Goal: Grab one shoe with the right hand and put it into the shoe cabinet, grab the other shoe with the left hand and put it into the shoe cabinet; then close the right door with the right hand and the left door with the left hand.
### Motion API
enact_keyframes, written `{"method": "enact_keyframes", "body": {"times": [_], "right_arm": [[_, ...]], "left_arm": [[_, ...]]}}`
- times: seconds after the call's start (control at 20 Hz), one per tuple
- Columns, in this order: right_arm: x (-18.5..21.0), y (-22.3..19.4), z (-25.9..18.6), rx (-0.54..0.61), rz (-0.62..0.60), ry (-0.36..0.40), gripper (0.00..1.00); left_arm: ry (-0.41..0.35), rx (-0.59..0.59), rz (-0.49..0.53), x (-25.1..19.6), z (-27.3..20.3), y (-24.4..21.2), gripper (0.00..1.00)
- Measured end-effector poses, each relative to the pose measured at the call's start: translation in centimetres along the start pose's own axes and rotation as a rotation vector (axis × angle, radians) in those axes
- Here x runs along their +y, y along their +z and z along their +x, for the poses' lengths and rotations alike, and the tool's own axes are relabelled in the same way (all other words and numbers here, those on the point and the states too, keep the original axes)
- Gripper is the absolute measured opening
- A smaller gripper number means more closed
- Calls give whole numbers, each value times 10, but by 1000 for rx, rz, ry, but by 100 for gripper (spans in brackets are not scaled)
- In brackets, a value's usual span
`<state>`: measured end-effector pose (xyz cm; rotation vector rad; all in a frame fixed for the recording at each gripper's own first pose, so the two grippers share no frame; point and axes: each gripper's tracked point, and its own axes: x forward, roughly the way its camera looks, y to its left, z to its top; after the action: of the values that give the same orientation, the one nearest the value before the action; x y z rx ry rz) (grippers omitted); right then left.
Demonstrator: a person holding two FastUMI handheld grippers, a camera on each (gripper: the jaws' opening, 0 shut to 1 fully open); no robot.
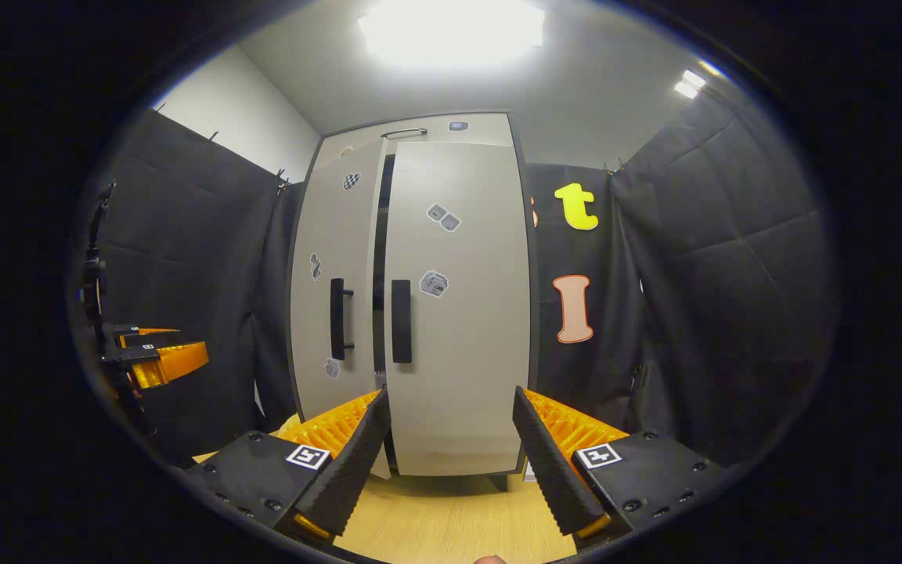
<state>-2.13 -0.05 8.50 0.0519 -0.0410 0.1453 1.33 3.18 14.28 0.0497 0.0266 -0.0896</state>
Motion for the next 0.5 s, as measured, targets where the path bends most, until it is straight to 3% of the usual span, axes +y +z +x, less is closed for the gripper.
{"method": "enact_keyframes", "body": {"times": [0.5], "right_arm": [[2,-1,8,3,-3,-4,99]], "left_arm": [[-11,2,4,0,1,0,93]]}}
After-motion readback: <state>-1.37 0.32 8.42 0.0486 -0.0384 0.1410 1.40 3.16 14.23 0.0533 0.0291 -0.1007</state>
